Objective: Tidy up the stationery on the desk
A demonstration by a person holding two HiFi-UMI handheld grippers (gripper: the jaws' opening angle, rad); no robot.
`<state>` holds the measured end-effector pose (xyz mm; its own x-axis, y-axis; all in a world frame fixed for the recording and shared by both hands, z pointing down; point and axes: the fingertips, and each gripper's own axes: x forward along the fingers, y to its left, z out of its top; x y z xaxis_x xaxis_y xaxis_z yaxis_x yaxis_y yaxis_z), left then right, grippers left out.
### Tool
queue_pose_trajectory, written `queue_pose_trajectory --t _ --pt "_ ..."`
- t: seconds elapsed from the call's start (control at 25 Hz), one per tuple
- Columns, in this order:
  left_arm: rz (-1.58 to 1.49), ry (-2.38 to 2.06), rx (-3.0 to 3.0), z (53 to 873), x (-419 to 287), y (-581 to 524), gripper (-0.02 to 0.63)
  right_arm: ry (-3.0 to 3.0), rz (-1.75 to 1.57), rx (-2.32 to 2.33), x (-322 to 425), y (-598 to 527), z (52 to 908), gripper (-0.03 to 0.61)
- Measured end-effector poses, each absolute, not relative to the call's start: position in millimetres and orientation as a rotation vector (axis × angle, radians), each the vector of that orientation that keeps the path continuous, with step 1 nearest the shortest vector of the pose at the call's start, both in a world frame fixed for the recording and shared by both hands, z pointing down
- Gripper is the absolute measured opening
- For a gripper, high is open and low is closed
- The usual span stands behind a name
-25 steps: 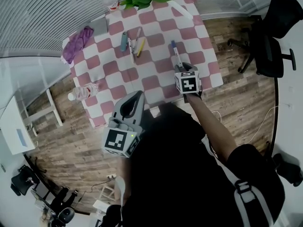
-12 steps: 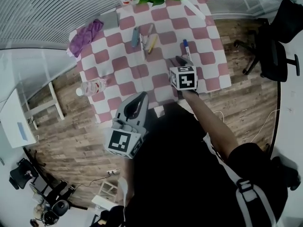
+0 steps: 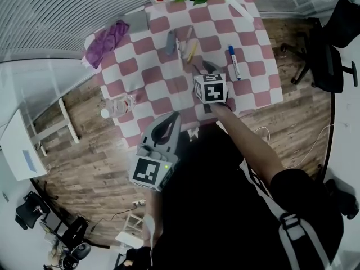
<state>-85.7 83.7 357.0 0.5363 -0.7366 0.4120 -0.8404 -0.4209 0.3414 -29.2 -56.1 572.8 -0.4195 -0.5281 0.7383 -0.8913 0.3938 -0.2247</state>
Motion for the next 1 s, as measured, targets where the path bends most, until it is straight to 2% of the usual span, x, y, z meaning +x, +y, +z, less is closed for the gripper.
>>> queue_pose_trajectory --t 0.56,0.8,1.0 --pt "0.276 -1.184 2.282 366.4 -117.7 71.2 0.034 -1.970 0.828 1.267 -64.4 -71.7 607.4 0.180" --pt "0.269 -1.198 2.276 364.7 -128.6 67.7 0.034 -1.918 0.829 1.295 -58.8 -72.4 616.1 0.150" --pt "0.253 -1.214 2.268 363.1 -131.5 67.3 0.033 -1.898 0.817 1.287 -55.7 -72.1 619.4 0.089"
